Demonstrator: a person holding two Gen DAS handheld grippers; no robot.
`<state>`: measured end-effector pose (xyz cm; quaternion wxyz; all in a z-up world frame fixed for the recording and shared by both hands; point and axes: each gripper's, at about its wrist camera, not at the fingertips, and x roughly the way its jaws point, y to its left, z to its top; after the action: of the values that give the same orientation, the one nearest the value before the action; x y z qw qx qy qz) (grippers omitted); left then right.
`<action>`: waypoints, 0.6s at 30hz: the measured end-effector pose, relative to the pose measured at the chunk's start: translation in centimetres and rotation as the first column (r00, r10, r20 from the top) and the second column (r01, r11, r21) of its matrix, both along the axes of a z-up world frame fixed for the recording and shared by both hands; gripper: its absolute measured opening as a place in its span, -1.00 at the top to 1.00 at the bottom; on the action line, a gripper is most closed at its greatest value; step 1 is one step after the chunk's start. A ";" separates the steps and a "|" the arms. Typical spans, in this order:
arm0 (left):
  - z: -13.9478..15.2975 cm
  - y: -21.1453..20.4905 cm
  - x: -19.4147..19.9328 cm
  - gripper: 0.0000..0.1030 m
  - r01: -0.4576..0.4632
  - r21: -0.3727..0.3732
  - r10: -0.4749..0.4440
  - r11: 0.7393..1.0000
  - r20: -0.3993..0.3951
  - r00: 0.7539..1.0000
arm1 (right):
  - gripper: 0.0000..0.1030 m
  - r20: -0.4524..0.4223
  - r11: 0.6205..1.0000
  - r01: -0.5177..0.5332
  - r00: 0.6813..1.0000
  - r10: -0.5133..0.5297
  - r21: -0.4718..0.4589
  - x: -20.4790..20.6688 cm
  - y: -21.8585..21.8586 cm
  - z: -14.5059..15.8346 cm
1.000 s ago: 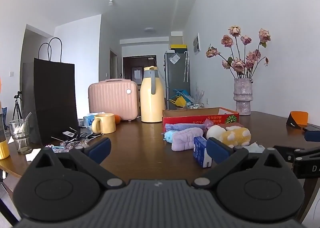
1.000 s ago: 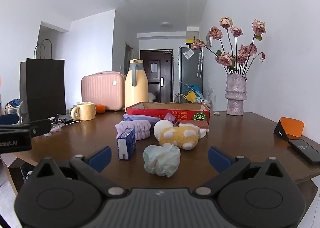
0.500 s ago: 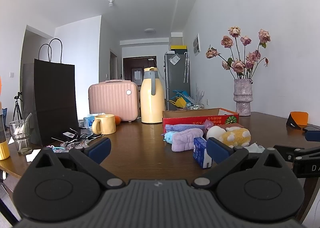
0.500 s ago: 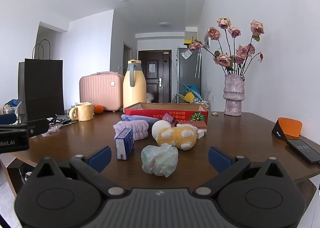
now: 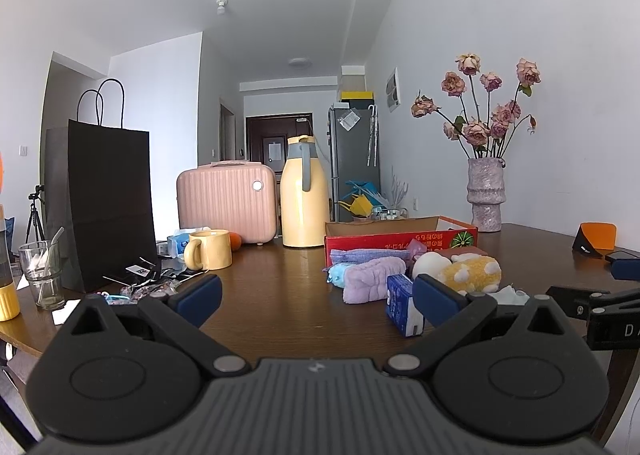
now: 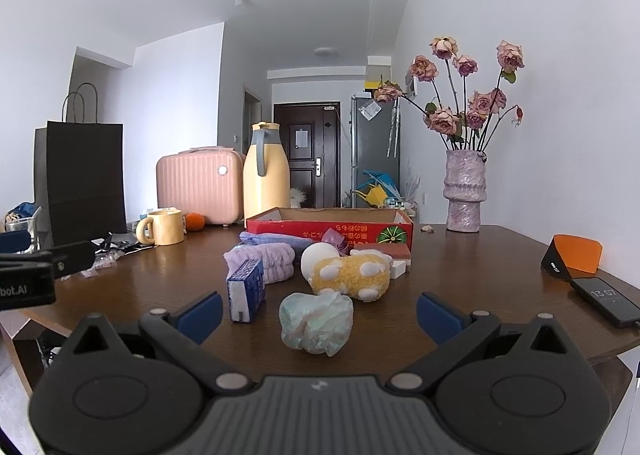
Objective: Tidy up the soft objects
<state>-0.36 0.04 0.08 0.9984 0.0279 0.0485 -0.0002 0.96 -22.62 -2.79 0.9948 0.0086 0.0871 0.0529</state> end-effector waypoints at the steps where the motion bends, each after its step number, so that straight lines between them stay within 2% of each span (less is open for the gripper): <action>1: 0.0 0.0 0.0 -1.00 0.000 0.000 0.000 1.000 0.000 1.000 | -1.00 -0.001 1.000 -0.003 1.000 0.003 0.001 0.0 0.0 0.0; 18: 0.1 -0.2 -0.3 -1.00 -0.001 0.005 0.001 1.000 0.010 1.000 | -1.00 0.004 1.000 -0.005 1.000 0.006 -0.002 0.0 0.2 -0.1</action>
<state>-0.69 -0.13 0.18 0.9986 0.0304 0.0434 0.0005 0.97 -22.43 -2.84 0.9948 0.0070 0.0854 0.0556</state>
